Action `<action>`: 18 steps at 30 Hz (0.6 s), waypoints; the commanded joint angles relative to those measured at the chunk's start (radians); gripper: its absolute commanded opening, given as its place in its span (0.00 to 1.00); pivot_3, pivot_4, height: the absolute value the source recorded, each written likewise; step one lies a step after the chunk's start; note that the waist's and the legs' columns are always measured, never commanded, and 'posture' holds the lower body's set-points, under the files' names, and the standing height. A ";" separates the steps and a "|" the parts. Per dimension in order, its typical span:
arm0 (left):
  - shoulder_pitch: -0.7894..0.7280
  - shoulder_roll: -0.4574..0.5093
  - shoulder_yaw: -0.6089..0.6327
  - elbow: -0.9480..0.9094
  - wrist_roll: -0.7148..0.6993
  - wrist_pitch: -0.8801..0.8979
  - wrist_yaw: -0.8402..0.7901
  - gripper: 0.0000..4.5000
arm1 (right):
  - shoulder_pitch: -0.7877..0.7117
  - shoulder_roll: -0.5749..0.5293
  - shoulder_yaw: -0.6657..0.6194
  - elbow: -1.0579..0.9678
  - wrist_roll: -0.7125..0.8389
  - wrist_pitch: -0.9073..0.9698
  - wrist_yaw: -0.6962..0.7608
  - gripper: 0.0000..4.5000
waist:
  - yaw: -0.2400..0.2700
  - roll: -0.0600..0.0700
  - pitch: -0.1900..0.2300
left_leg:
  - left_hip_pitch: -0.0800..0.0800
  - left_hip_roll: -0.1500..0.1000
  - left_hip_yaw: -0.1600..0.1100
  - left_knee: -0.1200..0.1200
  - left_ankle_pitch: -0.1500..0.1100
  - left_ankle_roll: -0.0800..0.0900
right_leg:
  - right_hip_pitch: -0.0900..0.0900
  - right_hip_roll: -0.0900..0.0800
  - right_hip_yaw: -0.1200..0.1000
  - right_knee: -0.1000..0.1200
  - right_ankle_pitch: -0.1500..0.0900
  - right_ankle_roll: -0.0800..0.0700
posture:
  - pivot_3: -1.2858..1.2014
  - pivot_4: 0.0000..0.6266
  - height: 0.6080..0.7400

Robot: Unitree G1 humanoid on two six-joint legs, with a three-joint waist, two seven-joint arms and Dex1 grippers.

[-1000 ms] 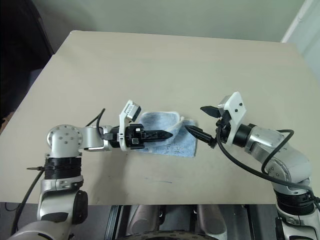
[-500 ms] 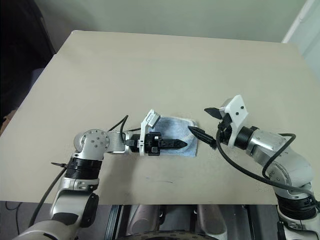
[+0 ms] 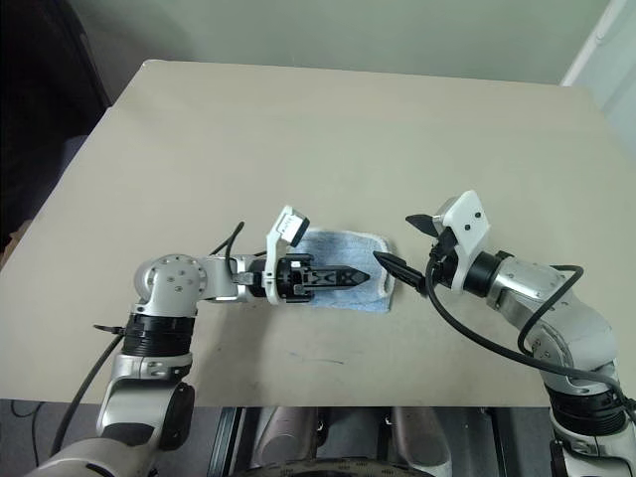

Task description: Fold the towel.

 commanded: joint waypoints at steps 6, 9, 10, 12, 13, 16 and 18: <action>-0.050 0.126 0.156 -0.156 0.081 -0.348 -0.113 1.00 | -0.050 0.039 -0.021 -0.030 0.081 0.003 0.005 0.86 | -0.003 0.000 0.001 | 0.000 0.000 0.000 0.000 0.000 0.001 | 0.000 0.001 0.000 0.000 0.000 0.000 | 0.52 0.24 0.68; 0.007 0.170 0.113 -0.130 0.249 -0.633 -0.247 1.00 | -0.079 0.072 -0.011 -0.019 0.106 0.012 -0.004 0.64 | -0.005 0.001 0.001 | 0.000 0.000 0.000 0.000 -0.002 0.003 | -0.001 0.001 0.001 0.000 -0.001 0.001 | 0.52 0.24 0.68; 0.008 0.177 0.116 -0.087 0.277 -0.664 -0.243 0.96 | -0.089 0.087 -0.001 -0.009 0.104 0.011 -0.009 0.55 | -0.005 0.001 0.001 | -0.001 0.000 0.000 0.000 -0.003 0.003 | -0.002 0.001 0.001 0.000 -0.001 0.001 | 0.52 0.24 0.68; 0.029 0.208 0.104 -0.035 0.320 -0.718 -0.296 0.86 | -0.107 0.119 0.038 0.016 0.075 0.001 -0.021 0.39 | -0.005 0.001 0.001 | -0.002 0.000 -0.001 0.001 -0.003 0.003 | -0.002 0.001 0.001 0.000 -0.001 0.000 | 0.52 0.24 0.68; 0.046 0.215 0.096 -0.027 0.339 -0.749 -0.316 0.79 | -0.114 0.136 0.052 0.027 0.067 -0.001 -0.026 0.32 | -0.005 0.001 0.001 | -0.002 0.000 -0.002 0.000 -0.003 0.003 | -0.003 0.001 0.001 0.000 -0.001 0.000 | 0.52 0.24 0.68; 0.105 0.220 0.059 -0.037 0.388 -0.829 -0.363 0.56 | -0.121 0.170 0.090 0.052 0.046 -0.010 -0.032 0.08 | -0.004 0.001 0.001 | -0.004 0.001 -0.002 0.000 -0.004 0.003 | -0.005 0.001 0.001 0.000 -0.001 -0.001 | 0.52 0.24 0.68; 0.138 0.219 0.036 -0.044 0.415 -0.873 -0.387 0.40 | -0.121 0.185 0.112 0.065 0.031 -0.015 -0.031 0.00 | -0.004 0.001 0.001 | -0.004 0.000 -0.002 0.001 -0.005 0.004 | -0.005 0.000 0.001 0.000 -0.002 -0.001 | 0.52 0.24 0.68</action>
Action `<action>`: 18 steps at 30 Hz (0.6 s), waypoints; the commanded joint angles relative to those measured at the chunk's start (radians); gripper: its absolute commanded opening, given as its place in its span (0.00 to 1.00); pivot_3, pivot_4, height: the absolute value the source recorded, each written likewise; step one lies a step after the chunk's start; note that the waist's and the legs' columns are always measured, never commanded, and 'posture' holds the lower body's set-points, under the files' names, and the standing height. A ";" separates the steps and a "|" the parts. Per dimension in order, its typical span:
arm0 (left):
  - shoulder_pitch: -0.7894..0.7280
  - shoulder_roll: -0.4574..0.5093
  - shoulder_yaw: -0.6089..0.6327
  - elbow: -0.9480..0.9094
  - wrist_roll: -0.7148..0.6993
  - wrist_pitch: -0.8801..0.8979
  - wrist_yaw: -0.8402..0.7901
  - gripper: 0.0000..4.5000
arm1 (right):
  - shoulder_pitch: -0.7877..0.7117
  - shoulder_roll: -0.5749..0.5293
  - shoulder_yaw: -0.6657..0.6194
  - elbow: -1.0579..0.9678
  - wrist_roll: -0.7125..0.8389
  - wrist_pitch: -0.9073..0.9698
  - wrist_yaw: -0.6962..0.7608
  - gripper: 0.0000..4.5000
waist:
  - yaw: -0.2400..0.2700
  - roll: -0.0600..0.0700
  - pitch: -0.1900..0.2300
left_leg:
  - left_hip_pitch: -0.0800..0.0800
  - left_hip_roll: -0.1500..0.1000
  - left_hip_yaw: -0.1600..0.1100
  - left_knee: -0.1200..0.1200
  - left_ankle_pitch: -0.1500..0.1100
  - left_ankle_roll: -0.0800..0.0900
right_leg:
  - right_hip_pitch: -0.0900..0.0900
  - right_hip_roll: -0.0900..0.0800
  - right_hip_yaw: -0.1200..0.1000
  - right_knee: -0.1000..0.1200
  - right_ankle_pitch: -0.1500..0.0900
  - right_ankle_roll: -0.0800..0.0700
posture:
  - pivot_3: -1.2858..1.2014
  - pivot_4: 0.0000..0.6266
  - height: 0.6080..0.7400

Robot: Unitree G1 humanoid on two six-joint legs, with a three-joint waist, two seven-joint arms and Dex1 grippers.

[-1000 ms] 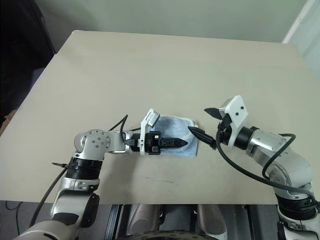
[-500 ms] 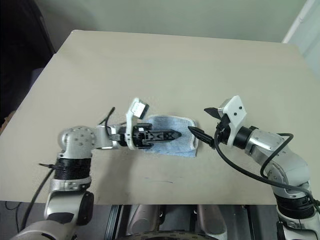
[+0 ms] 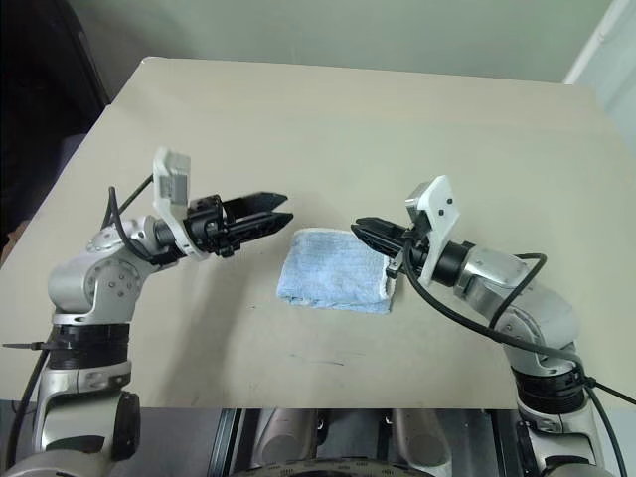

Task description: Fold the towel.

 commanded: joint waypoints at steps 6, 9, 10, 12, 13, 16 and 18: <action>0.083 -0.064 -0.099 -0.052 0.102 -0.164 -0.018 0.01 | -0.021 0.089 0.074 0.078 -0.077 -0.052 -0.046 0.00 | -0.001 0.000 0.000 | -0.005 0.000 0.000 0.001 -0.001 0.000 | -0.005 0.000 0.000 0.000 0.005 -0.009 | 0.52 0.24 0.68; 0.099 -0.078 -0.142 -0.054 0.137 -0.181 -0.023 0.01 | -0.004 0.120 0.094 0.127 -0.108 -0.075 -0.054 0.00 | -0.003 0.000 0.000 | -0.004 0.000 0.000 0.001 -0.001 0.000 | -0.004 0.000 0.000 0.000 0.005 -0.008 | 0.52 0.24 0.68; 0.106 -0.083 -0.160 -0.044 0.154 -0.193 -0.026 0.01 | 0.007 0.133 0.104 0.151 -0.122 -0.086 -0.057 0.00 | -0.004 0.000 0.000 | -0.004 0.001 0.000 0.001 -0.001 0.000 | -0.005 0.000 0.000 0.000 0.005 -0.008 | 0.52 0.24 0.68; 0.117 -0.088 -0.194 -0.005 0.193 -0.235 -0.039 0.01 | 0.033 0.157 0.129 0.207 -0.157 -0.117 -0.061 0.00 | -0.006 0.000 0.000 | -0.004 0.001 0.000 0.000 -0.001 0.000 | -0.004 0.000 0.000 0.000 0.005 -0.008 | 0.52 0.24 0.68; 0.122 -0.089 -0.209 0.018 0.220 -0.261 -0.041 0.01 | 0.047 0.167 0.140 0.235 -0.176 -0.133 -0.065 0.00 | -0.006 0.000 0.000 | -0.004 0.001 0.000 0.000 -0.001 0.000 | -0.005 0.000 0.000 0.000 0.005 -0.008 | 0.52 0.24 0.68; 0.138 -0.090 -0.253 0.093 0.288 -0.349 -0.059 0.01 | 0.091 0.186 0.175 0.326 -0.246 -0.189 -0.073 0.00 | -0.006 0.000 0.000 | -0.003 0.001 -0.001 0.000 -0.001 0.000 | -0.004 0.000 0.000 0.001 0.005 -0.009 | 0.52 0.24 0.68; 0.143 -0.098 -0.264 0.128 0.310 -0.390 -0.061 0.01 | 0.109 0.192 0.188 0.359 -0.280 -0.223 -0.070 0.00 | -0.007 0.001 -0.001 | -0.003 0.001 0.000 0.001 -0.001 0.000 | -0.004 0.000 0.000 0.001 0.005 -0.009 | 0.52 0.24 0.68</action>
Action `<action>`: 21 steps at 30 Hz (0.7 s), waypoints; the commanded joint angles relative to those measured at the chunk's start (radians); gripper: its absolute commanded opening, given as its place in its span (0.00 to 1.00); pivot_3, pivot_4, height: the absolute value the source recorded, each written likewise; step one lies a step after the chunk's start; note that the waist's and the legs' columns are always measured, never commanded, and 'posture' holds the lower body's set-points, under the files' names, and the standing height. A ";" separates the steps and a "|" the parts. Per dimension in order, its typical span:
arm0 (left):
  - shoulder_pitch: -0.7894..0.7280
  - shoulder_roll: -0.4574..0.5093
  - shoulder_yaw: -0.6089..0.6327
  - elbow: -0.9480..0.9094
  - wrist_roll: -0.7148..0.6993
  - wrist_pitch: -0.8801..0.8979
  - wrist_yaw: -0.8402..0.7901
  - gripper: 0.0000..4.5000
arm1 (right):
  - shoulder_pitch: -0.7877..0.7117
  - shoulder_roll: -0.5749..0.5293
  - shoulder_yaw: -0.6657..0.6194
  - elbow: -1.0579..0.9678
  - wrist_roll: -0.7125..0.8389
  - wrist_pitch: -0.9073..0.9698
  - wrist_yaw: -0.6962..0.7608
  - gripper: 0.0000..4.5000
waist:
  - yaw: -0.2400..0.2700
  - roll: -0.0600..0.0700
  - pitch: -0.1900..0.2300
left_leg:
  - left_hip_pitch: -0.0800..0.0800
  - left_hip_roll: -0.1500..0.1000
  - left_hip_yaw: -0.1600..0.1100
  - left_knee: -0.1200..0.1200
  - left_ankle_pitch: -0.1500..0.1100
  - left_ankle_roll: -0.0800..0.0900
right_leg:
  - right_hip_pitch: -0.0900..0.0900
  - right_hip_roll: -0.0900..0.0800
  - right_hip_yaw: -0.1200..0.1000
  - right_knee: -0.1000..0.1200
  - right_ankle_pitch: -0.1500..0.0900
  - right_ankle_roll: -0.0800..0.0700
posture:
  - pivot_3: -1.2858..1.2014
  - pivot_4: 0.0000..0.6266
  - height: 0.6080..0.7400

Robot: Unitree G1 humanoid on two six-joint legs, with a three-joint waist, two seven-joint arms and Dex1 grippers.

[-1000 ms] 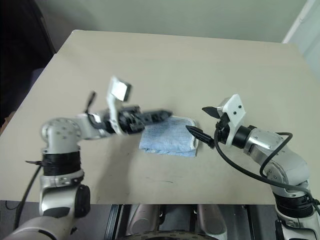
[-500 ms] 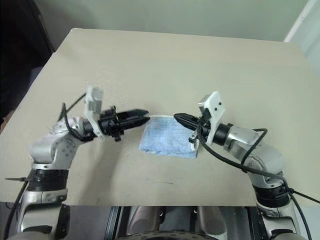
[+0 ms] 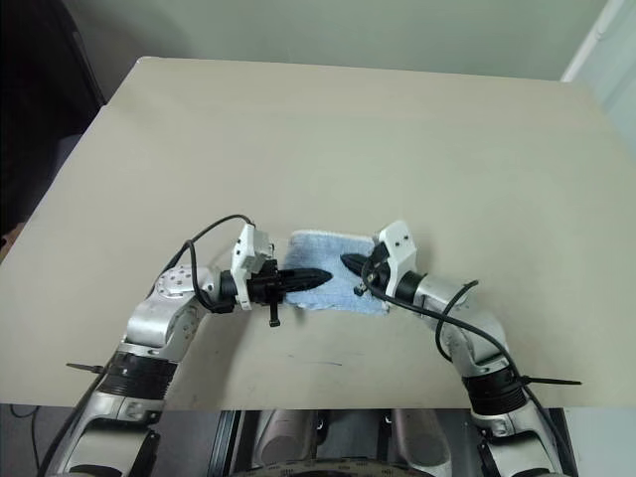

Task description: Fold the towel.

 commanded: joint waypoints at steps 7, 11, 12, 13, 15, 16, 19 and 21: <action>0.007 -0.038 -0.003 0.047 0.046 -0.080 0.020 0.01 | 0.012 0.006 -0.005 0.076 -0.069 -0.085 0.012 0.00 | -0.001 0.002 -0.003 | 0.008 0.000 -0.001 0.000 0.000 0.001 | 0.009 0.000 0.000 0.000 -0.004 0.007 | 0.52 0.24 0.68; -0.004 -0.026 0.042 -0.022 -0.053 0.040 0.014 0.00 | -0.005 -0.011 -0.037 0.022 -0.021 -0.061 0.057 0.08 | -0.001 0.003 -0.003 | 0.008 0.000 -0.001 0.000 -0.001 -0.001 | 0.010 0.000 0.000 0.000 -0.004 0.007 | 0.52 0.24 0.68; -0.014 -0.023 0.060 -0.039 -0.081 0.078 0.021 0.04 | -0.009 -0.019 -0.047 -0.012 0.007 -0.046 0.079 0.12 | -0.001 0.003 -0.003 | 0.007 0.000 -0.001 0.000 -0.001 -0.001 | 0.009 0.000 0.000 0.000 -0.004 0.007 | 0.52 0.24 0.68; -0.025 -0.021 0.078 -0.055 -0.109 0.121 0.034 0.09 | -0.013 -0.026 -0.058 -0.049 0.040 -0.027 0.099 0.18 | -0.001 0.003 -0.003 | 0.006 0.000 -0.001 0.000 -0.001 -0.001 | 0.008 0.000 0.000 0.000 -0.004 0.007 | 0.52 0.24 0.68; -0.042 -0.010 0.107 -0.094 -0.162 0.194 0.042 0.21 | -0.030 -0.030 -0.100 -0.116 0.122 0.033 0.110 0.33 | -0.001 0.003 -0.002 | 0.004 0.000 -0.001 0.000 0.000 0.000 | 0.006 0.000 0.000 0.000 -0.004 0.007 | 0.52 0.24 0.68; -0.047 -0.001 0.118 -0.115 -0.183 0.222 0.041 0.28 | -0.042 -0.032 -0.125 -0.143 0.162 0.065 0.107 0.41 | -0.001 0.003 -0.002 | 0.003 0.000 0.000 0.000 0.000 0.000 | 0.006 0.000 0.000 -0.001 -0.004 0.007 | 0.52 0.24 0.68; -0.062 0.023 0.156 -0.170 -0.223 0.249 0.042 0.52 | -0.084 -0.072 -0.198 -0.210 0.248 0.163 0.091 0.64 | -0.001 0.003 -0.002 | 0.002 0.000 0.000 0.000 -0.001 -0.001 | 0.004 0.000 0.000 -0.001 -0.004 0.004 | 0.52 0.24 0.68; -0.071 0.030 0.172 -0.185 -0.235 0.259 0.052 0.68 | -0.092 -0.119 -0.211 -0.233 0.263 0.198 0.104 0.79 | -0.001 0.003 -0.002 | 0.002 -0.001 0.001 0.000 -0.001 -0.001 | 0.004 0.000 0.000 -0.001 -0.003 0.000 | 0.52 0.24 0.68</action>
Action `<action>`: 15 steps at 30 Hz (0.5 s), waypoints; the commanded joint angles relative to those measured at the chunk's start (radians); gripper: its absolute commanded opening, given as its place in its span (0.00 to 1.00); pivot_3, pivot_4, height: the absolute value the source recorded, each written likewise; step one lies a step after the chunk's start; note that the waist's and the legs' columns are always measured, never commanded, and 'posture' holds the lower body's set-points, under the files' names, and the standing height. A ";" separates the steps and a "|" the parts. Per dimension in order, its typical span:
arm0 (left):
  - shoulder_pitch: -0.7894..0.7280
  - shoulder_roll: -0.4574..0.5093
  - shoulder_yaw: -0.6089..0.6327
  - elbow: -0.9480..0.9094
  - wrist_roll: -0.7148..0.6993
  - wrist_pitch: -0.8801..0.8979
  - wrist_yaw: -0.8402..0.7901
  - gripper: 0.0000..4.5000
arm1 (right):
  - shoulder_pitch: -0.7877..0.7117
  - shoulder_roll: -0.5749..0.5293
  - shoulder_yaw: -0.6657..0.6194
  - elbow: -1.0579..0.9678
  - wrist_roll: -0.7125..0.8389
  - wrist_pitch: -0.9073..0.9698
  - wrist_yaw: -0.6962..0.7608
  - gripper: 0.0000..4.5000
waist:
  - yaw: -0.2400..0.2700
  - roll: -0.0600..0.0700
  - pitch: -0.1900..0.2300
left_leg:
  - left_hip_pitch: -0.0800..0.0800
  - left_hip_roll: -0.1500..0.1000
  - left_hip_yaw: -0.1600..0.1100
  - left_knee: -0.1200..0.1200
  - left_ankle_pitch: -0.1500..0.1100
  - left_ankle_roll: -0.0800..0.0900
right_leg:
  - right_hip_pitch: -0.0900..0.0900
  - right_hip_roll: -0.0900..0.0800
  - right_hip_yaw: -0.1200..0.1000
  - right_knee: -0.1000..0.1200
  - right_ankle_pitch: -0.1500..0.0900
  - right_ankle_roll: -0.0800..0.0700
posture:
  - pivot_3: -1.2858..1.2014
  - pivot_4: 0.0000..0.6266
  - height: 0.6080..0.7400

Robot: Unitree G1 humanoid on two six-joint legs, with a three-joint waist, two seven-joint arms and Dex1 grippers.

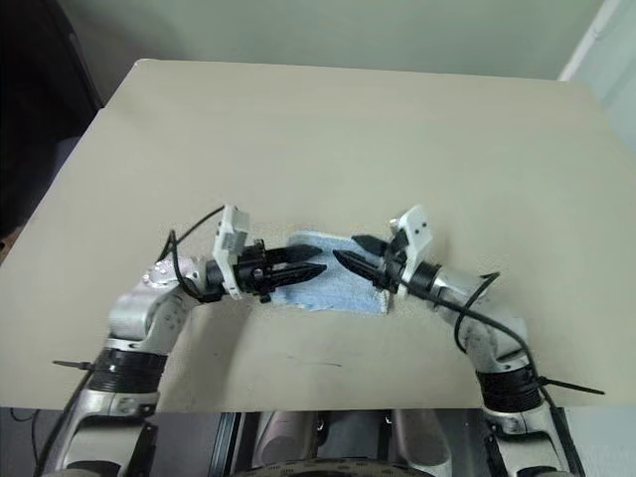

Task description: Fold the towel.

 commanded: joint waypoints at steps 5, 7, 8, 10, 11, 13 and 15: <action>-0.028 0.035 0.046 -0.061 -0.015 -0.007 0.011 0.99 | -0.008 -0.153 -0.109 -0.065 0.135 0.168 0.037 1.00 | 0.001 0.000 0.000 | 0.001 0.000 0.000 0.000 -0.002 0.000 | 0.001 0.000 0.000 0.000 -0.002 -0.001 | 0.52 0.24 0.68; -0.029 0.031 0.048 -0.053 0.012 -0.047 0.028 0.99 | -0.006 -0.183 -0.127 -0.047 0.160 0.214 0.036 1.00 | 0.001 0.000 0.000 | 0.000 0.000 0.000 0.000 -0.002 0.000 | 0.001 0.000 0.000 0.000 -0.002 -0.001 | 0.52 0.24 0.68; -0.027 0.032 0.045 -0.041 0.035 -0.073 0.037 0.99 | -0.011 -0.201 -0.140 -0.018 0.174 0.259 0.029 1.00 | 0.001 0.000 0.000 | 0.001 0.000 0.000 0.000 -0.002 0.000 | 0.001 0.000 0.000 0.000 -0.002 -0.001 | 0.52 0.24 0.68; -0.013 0.034 0.038 -0.013 0.080 -0.139 0.039 0.99 | -0.031 -0.230 -0.167 0.032 0.216 0.364 0.012 1.00 | 0.001 0.000 0.000 | 0.001 0.000 0.000 0.000 -0.002 0.001 | 0.001 0.000 0.000 0.000 -0.005 0.005 | 0.52 0.24 0.68; -0.005 0.034 0.036 -0.004 0.092 -0.159 0.037 0.99 | -0.050 -0.234 -0.186 0.062 0.246 0.426 0.000 1.00 | 0.001 0.000 0.000 | 0.002 0.000 0.000 0.000 -0.002 0.001 | 0.001 0.000 0.000 0.000 -0.007 0.008 | 0.52 0.24 0.68; 0.002 0.032 0.035 0.004 0.098 -0.176 0.033 0.99 | -0.081 -0.228 -0.215 0.103 0.285 0.500 -0.021 1.00 | 0.001 0.000 0.000 | 0.002 0.000 0.000 0.000 -0.001 0.001 | 0.001 0.000 0.000 0.001 -0.007 0.008 | 0.52 0.24 0.68; 0.022 0.028 0.038 0.000 0.087 -0.182 0.024 0.99 | -0.100 -0.229 -0.217 0.161 0.300 0.576 -0.024 1.00 | -0.003 0.000 0.000 | 0.002 0.000 0.000 0.000 -0.001 0.001 | 0.001 0.000 0.000 0.001 -0.007 0.008 | 0.52 0.24 0.68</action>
